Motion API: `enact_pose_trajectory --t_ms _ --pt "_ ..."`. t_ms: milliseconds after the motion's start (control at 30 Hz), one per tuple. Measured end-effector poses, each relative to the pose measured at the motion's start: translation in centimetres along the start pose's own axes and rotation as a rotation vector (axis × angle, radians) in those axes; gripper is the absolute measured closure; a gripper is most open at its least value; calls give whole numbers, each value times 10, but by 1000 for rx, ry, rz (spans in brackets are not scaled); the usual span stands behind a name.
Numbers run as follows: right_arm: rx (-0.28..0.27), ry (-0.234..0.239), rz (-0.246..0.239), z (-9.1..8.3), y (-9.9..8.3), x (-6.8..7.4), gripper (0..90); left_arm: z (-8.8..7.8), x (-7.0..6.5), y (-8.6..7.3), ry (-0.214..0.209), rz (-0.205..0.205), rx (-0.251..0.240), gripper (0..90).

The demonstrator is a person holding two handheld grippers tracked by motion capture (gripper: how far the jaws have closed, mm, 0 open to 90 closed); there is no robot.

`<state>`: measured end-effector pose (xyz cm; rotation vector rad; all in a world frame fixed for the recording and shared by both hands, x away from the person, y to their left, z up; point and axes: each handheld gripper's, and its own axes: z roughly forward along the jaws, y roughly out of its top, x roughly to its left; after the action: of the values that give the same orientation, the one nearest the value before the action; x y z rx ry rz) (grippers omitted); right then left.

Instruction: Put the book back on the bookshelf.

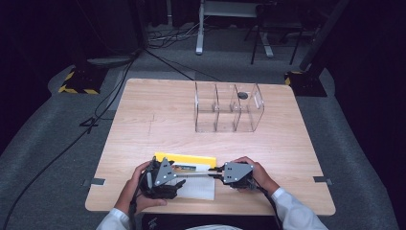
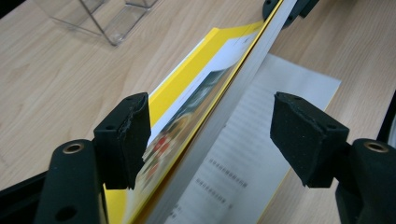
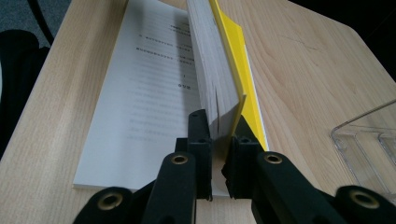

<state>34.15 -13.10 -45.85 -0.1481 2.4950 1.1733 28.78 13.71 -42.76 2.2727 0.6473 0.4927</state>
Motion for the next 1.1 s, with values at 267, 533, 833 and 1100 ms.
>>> enact_pose_trajectory --t_ms 267,533,833,1100 --pt "-8 -1 17 0 5 3 829 28 -18 18 3 26 50 339" --pt "2 -4 24 0 7 4 818 35 -16 16 41 97 100 634" --pt "-68 -47 202 -14 -6 -16 623 21 -7 7 46 102 15 782" --pt "28 -115 322 -8 -38 -36 481 3 -3 4 110 110 -41 815"
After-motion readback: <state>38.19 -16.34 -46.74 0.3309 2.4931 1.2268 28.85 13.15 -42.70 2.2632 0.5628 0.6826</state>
